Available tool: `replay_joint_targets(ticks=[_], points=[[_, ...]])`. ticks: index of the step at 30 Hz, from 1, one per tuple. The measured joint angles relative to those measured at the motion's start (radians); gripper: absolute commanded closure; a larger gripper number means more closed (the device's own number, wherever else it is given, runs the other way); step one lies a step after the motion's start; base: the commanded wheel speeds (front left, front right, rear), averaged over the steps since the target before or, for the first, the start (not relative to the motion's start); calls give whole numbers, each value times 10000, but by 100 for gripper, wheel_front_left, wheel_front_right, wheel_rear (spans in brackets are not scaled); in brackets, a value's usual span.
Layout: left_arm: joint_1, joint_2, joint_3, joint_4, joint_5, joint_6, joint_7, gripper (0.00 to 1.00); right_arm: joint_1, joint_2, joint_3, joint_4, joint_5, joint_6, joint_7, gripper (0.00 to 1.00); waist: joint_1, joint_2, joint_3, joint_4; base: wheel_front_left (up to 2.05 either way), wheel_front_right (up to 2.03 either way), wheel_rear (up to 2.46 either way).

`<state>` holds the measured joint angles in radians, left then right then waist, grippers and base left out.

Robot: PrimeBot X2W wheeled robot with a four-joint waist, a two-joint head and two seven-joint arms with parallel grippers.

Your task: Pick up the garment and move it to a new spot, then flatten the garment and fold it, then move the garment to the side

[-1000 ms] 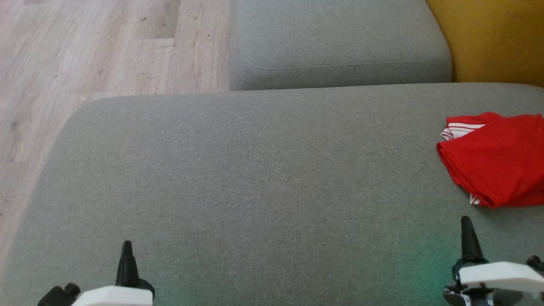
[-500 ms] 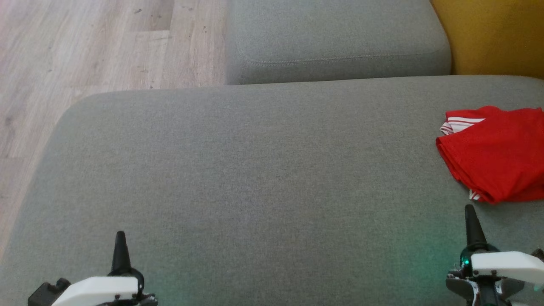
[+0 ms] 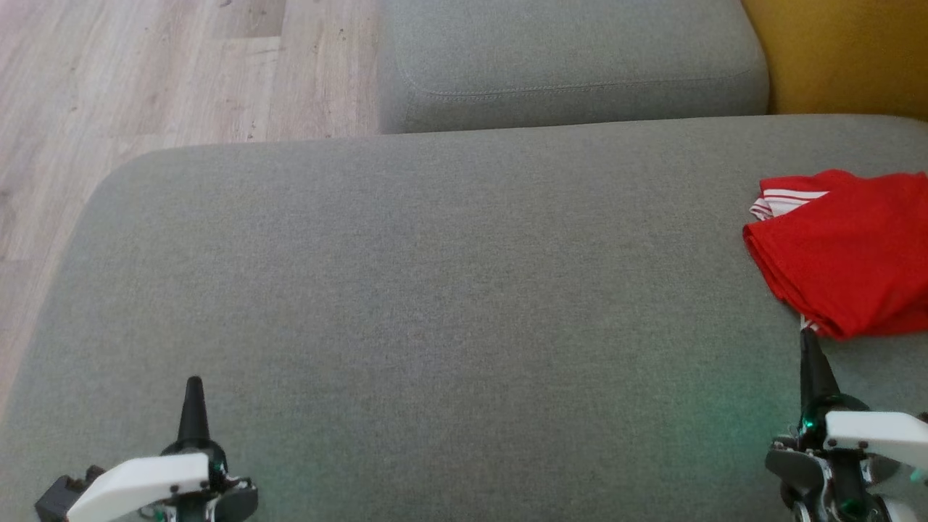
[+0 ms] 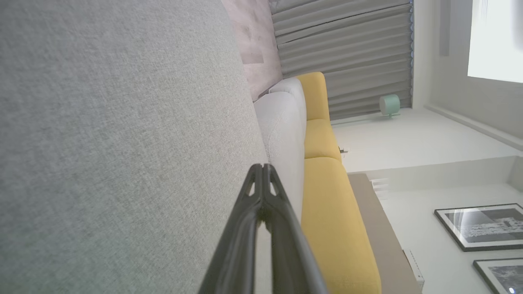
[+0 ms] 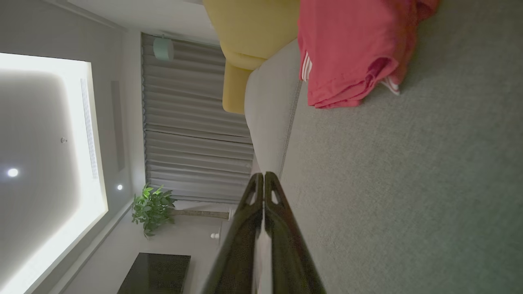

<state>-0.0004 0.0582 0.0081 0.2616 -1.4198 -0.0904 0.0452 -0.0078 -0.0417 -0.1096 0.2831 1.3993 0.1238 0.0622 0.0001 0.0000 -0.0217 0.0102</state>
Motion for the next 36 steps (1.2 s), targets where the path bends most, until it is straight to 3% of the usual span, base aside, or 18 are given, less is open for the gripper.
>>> replay_joint_targets(ticks=[16, 36], points=[[-430, -25, 539, 119, -1971, -334, 506, 100, -481, 0, -238, -13, 2000, 0, 451, 100, 0, 0, 251, -103, 0, 0, 0], [-577, -48, 564, 123, -1996, -334, 518, 100, -481, 0, -247, -13, 2023, 0, 451, 100, 0, 0, 249, -102, 0, 0, 0]])
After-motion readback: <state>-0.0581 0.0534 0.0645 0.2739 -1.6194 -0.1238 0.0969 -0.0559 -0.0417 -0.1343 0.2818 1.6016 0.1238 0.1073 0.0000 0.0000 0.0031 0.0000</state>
